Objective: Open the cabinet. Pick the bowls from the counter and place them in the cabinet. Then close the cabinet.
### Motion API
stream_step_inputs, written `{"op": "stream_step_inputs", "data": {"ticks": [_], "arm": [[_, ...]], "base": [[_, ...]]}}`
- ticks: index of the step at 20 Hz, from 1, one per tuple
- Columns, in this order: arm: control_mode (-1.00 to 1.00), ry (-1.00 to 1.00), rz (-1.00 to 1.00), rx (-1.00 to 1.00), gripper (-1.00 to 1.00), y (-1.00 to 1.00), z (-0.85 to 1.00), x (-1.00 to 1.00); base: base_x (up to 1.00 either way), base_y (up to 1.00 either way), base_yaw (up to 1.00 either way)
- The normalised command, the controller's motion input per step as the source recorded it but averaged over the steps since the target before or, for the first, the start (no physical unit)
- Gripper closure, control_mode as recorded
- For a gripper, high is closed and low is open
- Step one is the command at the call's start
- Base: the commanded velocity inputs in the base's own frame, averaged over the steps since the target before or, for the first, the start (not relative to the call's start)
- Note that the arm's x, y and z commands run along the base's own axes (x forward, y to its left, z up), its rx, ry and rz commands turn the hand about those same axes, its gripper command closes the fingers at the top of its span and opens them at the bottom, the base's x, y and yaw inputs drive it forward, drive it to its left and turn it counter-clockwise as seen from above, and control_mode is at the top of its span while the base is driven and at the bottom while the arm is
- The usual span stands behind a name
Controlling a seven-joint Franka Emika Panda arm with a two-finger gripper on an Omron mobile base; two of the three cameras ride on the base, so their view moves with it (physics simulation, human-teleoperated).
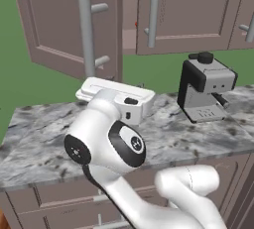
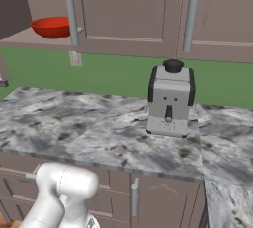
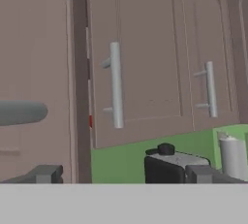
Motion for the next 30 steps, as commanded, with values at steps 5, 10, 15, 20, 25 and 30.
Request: {"op": "stream_step_inputs", "data": {"ticks": [5,10,15,20,25,30], "arm": [[-1.00,0.00,0.00,-0.01,-1.00,0.02,-0.07,0.93],[-1.00,0.00,0.00,-0.03,-1.00,0.04,-0.12,0.99],[-1.00,0.00,0.00,0.00,-1.00,0.00,-0.29,1.00],[-1.00,0.00,0.00,0.00,-1.00,0.03,-0.47,1.00],[-1.00,0.00,0.05,0.00,-1.00,0.64,-0.56,0.85],[-1.00,0.00,0.05,0.00,-1.00,1.00,-0.56,0.72]], "base": [[0.00,0.00,0.00],[0.00,0.00,0.00],[0.00,0.00,0.00],[0.00,0.00,0.00],[0.00,0.00,0.00],[0.00,0.00,0.00]]}}
